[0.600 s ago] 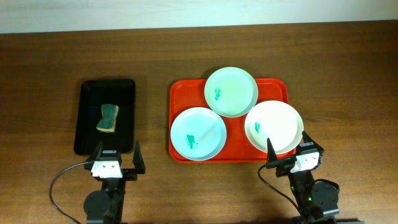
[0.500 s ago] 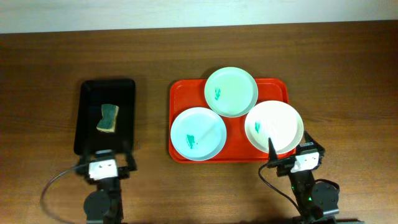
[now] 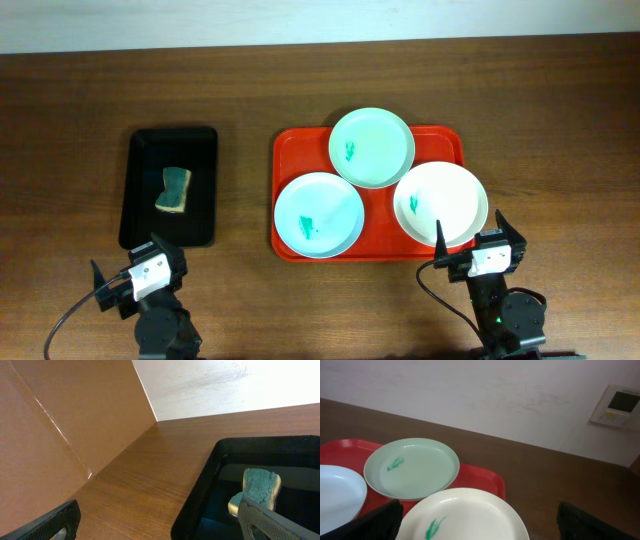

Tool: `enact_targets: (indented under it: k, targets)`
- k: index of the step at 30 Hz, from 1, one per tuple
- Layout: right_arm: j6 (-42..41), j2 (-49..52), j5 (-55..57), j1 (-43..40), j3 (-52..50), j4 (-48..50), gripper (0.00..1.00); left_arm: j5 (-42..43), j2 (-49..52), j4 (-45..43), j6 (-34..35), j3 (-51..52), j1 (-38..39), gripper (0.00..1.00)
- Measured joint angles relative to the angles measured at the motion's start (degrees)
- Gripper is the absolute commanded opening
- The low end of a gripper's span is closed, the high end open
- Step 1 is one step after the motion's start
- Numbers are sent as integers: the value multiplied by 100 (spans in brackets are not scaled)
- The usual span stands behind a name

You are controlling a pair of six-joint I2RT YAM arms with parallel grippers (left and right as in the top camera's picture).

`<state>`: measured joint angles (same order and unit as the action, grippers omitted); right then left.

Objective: Clean dirty plates on tray and stack at the side

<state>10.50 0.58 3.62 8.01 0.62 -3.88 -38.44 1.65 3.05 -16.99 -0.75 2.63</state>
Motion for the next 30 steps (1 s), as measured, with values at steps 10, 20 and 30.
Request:
enact_targets:
  k: [10,20,30]
  targets:
    - [4,0,2,0,0,0,99,-66,0,4,-2,0,0,99]
    - [9,0,2,0,0,0,98,-83,0,7,-2,0,0,99]
    - [9,0,2,0,0,-2,99,-83,0,7,-20,0,0,99]
